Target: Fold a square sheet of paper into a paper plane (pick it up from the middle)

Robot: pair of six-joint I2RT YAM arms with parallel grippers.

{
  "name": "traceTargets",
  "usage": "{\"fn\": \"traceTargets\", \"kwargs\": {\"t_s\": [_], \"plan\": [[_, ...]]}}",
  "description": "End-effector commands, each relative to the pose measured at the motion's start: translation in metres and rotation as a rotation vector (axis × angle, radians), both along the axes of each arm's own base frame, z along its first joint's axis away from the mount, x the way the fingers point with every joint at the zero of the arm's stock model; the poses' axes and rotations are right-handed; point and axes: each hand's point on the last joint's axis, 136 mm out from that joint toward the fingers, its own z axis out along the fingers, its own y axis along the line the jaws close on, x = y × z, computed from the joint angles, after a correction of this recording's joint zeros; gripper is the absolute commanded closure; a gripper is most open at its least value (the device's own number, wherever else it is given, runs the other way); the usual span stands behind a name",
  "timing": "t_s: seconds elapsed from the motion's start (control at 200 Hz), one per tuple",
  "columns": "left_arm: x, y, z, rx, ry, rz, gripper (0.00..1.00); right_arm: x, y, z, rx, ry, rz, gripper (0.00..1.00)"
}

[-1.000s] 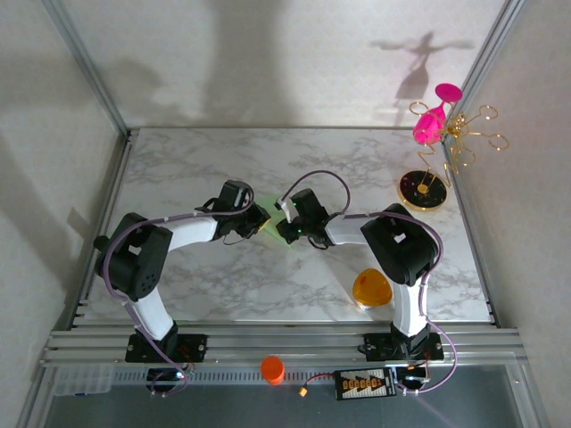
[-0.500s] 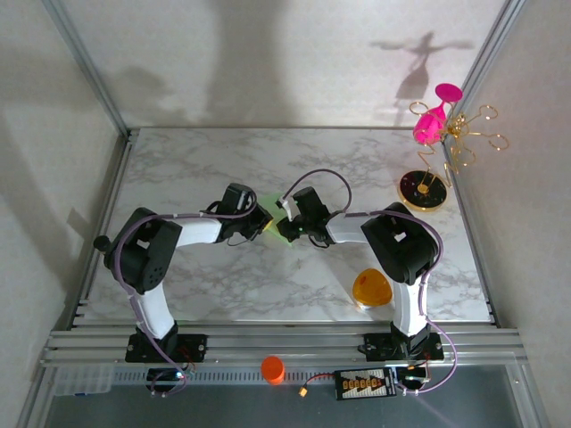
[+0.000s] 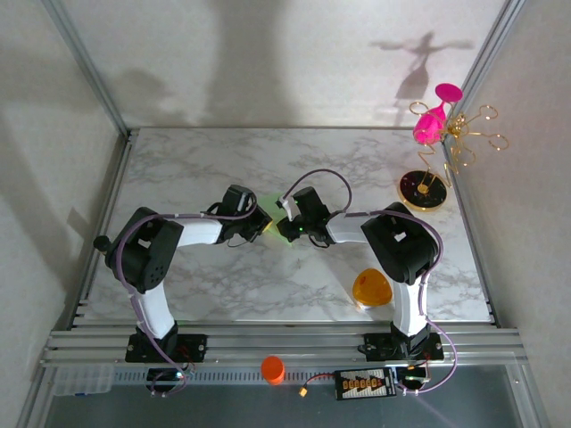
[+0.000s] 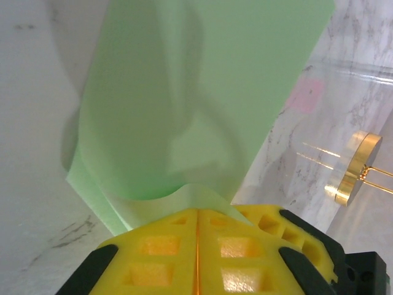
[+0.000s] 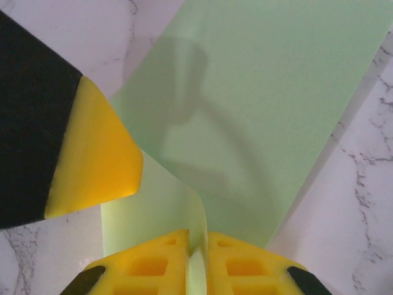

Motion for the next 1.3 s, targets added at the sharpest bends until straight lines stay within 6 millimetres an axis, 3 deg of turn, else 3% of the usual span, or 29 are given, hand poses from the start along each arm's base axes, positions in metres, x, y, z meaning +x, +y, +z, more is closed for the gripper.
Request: {"fn": "traceTargets", "kwargs": {"t_s": [0.0, 0.886, 1.016, 1.151, 1.292], "plan": [[-0.005, 0.003, -0.015, 0.027, 0.030, 0.015, 0.92, -0.012, -0.020, -0.037, -0.099, 0.107, -0.039, 0.84], [-0.009, 0.007, -0.032, 0.072, 0.070, 0.006, 0.92, -0.013, -0.019, -0.034, -0.086, 0.116, -0.041, 0.85], [-0.015, 0.012, -0.040, 0.100, 0.101, 0.010, 0.92, -0.005, -0.012, -0.009, -0.037, 0.106, -0.058, 0.84], [-0.020, 0.018, -0.047, 0.135, 0.130, 0.013, 0.93, 0.005, -0.008, 0.032, 0.071, 0.115, -0.099, 0.72], [-0.023, 0.021, -0.052, 0.153, 0.148, 0.017, 0.94, 0.012, -0.016, 0.055, 0.139, 0.154, -0.161, 0.66]]}}
